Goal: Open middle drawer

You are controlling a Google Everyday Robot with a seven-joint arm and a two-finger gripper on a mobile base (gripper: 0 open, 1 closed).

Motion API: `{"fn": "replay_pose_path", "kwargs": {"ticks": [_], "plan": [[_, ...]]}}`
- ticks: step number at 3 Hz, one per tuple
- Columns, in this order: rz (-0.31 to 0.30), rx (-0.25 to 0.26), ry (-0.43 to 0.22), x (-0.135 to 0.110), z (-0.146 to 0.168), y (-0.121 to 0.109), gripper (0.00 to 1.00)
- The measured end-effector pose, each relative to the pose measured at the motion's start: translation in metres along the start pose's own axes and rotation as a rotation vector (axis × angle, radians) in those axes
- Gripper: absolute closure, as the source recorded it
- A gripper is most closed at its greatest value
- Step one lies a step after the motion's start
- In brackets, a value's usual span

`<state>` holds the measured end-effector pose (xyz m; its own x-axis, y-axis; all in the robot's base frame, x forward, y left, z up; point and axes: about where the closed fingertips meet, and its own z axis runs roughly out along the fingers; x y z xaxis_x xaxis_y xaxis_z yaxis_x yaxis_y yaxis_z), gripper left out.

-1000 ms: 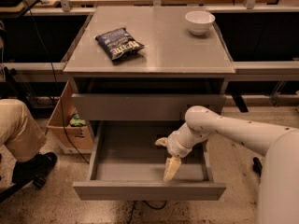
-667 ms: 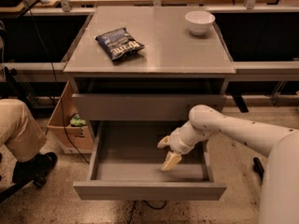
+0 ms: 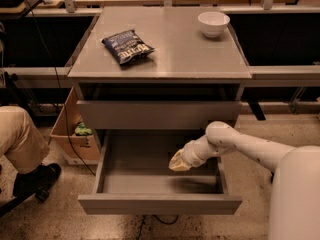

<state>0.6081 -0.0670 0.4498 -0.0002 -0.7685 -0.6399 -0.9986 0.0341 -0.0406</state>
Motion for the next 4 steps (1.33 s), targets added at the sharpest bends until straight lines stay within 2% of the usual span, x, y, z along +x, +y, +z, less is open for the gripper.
{"fn": "replay_pose_path", "kwargs": {"ticks": [1,2,3,4], "plan": [[0.089,-0.04,-0.042,0.024,0.036,0.007,1.0],[0.119,-0.104,-0.059,0.026,0.049,0.024,1.0],[0.171,-0.198,-0.078,0.027,0.05,0.05,1.0],[0.2,-0.313,-0.085,0.022,0.046,0.084,1.0]]}}
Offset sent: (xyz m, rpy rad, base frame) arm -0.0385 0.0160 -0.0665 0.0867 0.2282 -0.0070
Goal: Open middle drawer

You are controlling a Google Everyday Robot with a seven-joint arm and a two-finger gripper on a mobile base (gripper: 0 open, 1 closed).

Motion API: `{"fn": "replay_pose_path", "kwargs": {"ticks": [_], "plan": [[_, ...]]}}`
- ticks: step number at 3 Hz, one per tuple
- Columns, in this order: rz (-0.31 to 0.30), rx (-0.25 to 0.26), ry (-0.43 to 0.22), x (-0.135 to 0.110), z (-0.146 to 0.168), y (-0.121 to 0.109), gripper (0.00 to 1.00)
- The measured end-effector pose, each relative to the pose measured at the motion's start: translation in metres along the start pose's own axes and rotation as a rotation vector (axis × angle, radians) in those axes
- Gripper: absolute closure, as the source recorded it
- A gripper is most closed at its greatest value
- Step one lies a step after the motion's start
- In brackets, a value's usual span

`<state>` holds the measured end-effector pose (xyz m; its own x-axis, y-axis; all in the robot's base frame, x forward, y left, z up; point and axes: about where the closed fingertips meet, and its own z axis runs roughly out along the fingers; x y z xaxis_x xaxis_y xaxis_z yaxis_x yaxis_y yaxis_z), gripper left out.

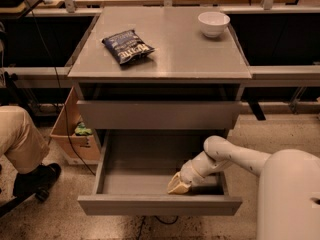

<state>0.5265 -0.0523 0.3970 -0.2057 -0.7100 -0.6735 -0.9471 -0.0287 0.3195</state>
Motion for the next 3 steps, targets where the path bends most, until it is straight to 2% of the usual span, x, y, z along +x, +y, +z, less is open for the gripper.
{"fn": "replay_pose_path", "kwargs": {"ticks": [1,2,3], "plan": [[0.003,-0.007,-0.003,0.001,0.003,0.0,1.0],[0.028,-0.054,-0.022,0.006,0.021,0.003,1.0],[0.072,-0.108,-0.033,0.011,0.032,0.027,1.0]]}}
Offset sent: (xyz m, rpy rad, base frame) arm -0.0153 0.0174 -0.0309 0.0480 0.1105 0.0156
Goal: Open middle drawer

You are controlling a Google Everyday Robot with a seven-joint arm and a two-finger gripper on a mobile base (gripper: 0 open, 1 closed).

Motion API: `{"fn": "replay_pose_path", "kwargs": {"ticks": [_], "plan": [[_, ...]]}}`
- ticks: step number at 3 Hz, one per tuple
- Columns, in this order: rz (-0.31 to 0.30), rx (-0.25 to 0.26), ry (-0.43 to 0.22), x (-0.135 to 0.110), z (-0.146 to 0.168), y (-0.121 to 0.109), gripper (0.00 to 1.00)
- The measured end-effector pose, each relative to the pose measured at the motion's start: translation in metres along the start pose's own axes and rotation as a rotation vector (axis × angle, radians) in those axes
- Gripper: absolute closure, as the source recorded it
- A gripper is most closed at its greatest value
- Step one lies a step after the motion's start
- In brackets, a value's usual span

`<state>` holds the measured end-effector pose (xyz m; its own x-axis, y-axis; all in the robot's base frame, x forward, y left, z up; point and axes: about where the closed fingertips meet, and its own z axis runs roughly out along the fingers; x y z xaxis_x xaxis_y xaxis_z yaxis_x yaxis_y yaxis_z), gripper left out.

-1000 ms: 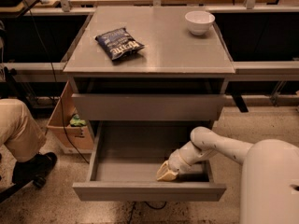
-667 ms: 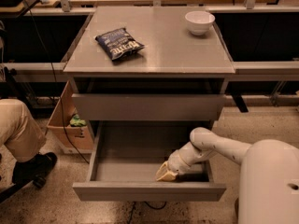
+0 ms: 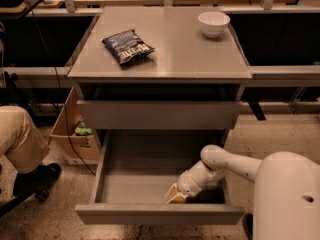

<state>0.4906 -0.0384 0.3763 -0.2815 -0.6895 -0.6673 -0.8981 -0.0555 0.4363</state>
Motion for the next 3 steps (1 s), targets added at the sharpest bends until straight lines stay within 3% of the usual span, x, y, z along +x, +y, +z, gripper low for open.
{"fn": "replay_pose_path", "kwargs": {"ticks": [2,3], "plan": [[0.1,-0.156,-0.1,0.012,0.006,0.053,1.0],[0.124,-0.208,-0.118,0.011,0.006,0.066,1.0]]}}
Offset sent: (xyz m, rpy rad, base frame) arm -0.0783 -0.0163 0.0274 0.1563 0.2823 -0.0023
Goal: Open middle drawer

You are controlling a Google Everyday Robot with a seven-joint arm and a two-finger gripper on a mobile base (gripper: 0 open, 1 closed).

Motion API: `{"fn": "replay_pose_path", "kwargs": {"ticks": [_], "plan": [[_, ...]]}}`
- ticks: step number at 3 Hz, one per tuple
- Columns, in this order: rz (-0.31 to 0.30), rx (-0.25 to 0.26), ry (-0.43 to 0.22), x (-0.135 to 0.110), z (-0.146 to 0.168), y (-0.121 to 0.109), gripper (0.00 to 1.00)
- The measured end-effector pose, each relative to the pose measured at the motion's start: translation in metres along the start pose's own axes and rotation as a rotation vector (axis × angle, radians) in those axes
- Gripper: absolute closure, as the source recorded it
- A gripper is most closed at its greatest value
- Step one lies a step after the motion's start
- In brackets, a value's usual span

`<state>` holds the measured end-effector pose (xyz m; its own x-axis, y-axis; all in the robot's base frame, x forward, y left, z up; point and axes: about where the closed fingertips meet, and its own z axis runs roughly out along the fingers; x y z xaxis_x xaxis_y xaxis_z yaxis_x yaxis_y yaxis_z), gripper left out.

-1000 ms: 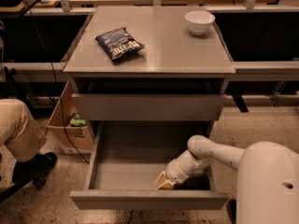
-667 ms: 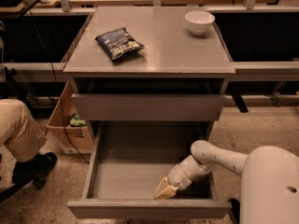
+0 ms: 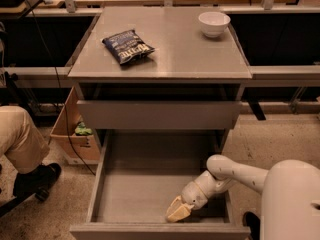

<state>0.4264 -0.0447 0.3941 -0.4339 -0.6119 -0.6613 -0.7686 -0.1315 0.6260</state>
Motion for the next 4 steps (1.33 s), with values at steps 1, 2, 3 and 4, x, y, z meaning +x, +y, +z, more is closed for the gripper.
{"fn": "replay_pose_path", "kwargs": {"ticks": [1,2,3,4], "plan": [[0.07,-0.08,-0.009,0.016,0.013,0.012,1.0],[0.065,-0.085,-0.008,0.015,0.014,0.012,1.0],[-0.02,0.055,0.035,-0.002,-0.015,0.001,1.0],[-0.086,0.233,0.121,-0.02,-0.054,-0.008,1.0]]}}
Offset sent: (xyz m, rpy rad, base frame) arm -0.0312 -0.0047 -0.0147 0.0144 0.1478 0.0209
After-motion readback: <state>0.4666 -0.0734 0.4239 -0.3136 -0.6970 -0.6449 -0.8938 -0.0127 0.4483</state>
